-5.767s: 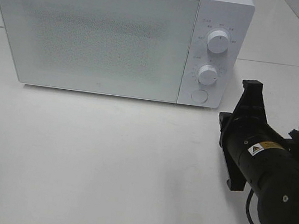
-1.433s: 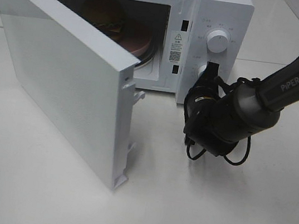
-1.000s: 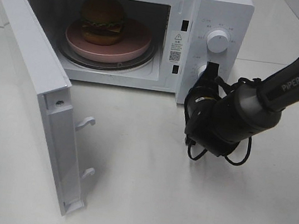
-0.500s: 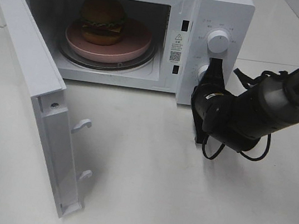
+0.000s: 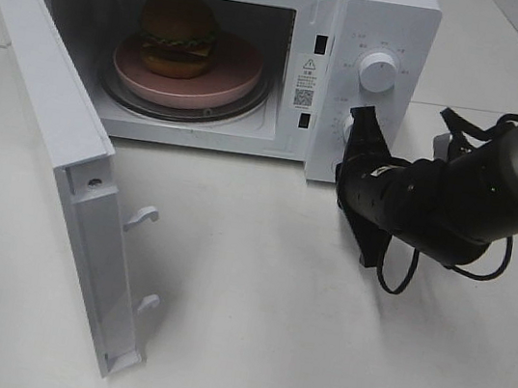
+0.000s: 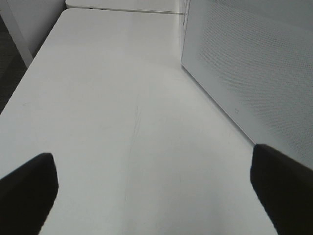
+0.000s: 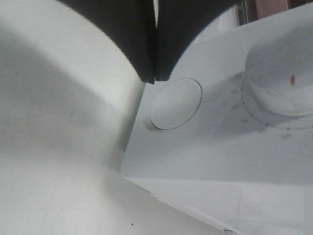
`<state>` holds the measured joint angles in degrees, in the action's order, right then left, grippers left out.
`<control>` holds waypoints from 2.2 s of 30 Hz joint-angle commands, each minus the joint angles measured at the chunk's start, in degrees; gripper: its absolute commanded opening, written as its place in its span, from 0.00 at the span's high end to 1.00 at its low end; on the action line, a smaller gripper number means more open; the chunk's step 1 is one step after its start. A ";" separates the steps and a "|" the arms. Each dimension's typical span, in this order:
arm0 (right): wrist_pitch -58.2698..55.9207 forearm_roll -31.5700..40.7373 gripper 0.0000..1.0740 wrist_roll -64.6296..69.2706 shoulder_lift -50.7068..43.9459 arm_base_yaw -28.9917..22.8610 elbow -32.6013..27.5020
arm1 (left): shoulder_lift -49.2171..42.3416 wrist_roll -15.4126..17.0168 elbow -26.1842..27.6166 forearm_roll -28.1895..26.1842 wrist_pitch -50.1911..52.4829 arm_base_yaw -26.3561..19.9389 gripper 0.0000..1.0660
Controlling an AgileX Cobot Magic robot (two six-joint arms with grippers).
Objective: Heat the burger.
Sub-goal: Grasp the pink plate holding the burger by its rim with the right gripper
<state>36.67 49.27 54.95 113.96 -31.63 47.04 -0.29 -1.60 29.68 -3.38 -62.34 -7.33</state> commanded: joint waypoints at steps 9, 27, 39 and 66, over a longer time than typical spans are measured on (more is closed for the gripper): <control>-9.45 -9.85 0.99 -7.91 -10.89 0.23 -6.70 | -0.34 0.34 0.00 0.06 0.86 -0.29 0.05; -39.94 -31.23 0.96 -28.65 -24.81 0.23 -6.07 | -0.34 0.34 0.00 0.06 0.86 -0.29 0.05; -65.89 -33.75 0.94 -53.40 -26.87 0.23 3.27 | -0.34 0.29 0.00 0.06 0.86 -0.29 0.05; -85.20 -45.89 0.62 -114.99 -26.87 0.23 14.21 | -0.34 0.29 0.00 0.06 0.86 -0.29 0.05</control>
<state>-47.96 4.76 -56.84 87.61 -31.46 60.91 -0.29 -1.60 29.68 -3.38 -62.34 -7.33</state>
